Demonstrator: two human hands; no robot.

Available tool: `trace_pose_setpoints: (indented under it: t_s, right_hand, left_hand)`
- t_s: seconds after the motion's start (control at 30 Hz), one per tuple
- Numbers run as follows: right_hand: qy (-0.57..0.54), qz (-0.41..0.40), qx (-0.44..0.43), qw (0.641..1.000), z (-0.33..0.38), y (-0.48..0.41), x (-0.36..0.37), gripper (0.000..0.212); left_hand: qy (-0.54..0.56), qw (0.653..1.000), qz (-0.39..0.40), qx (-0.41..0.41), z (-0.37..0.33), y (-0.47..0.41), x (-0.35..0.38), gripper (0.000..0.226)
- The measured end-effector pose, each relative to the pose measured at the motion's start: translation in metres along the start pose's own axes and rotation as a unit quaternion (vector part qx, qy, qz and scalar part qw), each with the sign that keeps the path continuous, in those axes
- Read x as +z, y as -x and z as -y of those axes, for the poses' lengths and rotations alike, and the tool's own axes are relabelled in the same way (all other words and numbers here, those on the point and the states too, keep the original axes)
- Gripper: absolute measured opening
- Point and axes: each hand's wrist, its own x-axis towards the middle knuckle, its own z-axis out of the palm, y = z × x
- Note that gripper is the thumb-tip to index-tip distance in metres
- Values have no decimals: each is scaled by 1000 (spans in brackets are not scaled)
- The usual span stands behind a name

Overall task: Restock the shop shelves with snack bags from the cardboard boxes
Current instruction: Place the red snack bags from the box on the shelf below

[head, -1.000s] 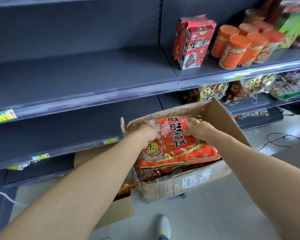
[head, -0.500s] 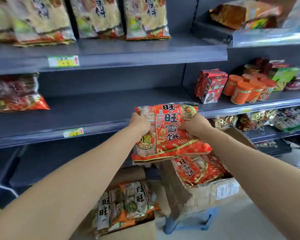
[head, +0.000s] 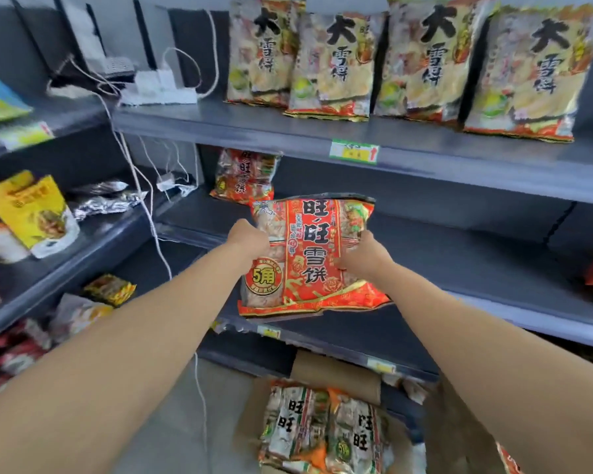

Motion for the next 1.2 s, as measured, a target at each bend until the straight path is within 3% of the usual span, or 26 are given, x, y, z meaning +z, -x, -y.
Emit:
trace_pose_setpoints:
  t_s: [0.07,0.17,0.27,0.37,0.4,0.47,0.63,0.9,1.2]
  right_hand:
    - [-4,20,-24,1000,15,-9,15,73]
    - [-20,50,-58,997,32,-19,38,70]
    - [-37,69,-77,994,44,-28,60,70]
    - [-47,72,-88,992,59,-45,76,76]
    - [-49,70,-91,992,64,-52,80,76]
    - [-50,60,-90,993,74,-69,89,77]
    - [-75,24,-74,994,108,-115,121,81]
    - [-110,-14,-50,993,173,-199,168,84]
    - [-143,-14,-12,990,190,-261,212,87]
  left_hand:
    - [-38,998,-41,7,10,-9,-19,19]
    - [-69,995,-75,7,26,-22,-43,18]
    - [-26,994,-104,1,42,-39,-56,25]
    - [52,992,-118,9,53,-65,-60,10]
    - [69,990,-121,8,54,-76,-62,16]
    - [94,989,-116,11,54,-101,-64,28]
    - [166,980,-105,23,54,-172,-74,17]
    - [249,968,-23,9,49,-298,-94,30]
    - [269,962,-32,-17,63,-388,-72,35]
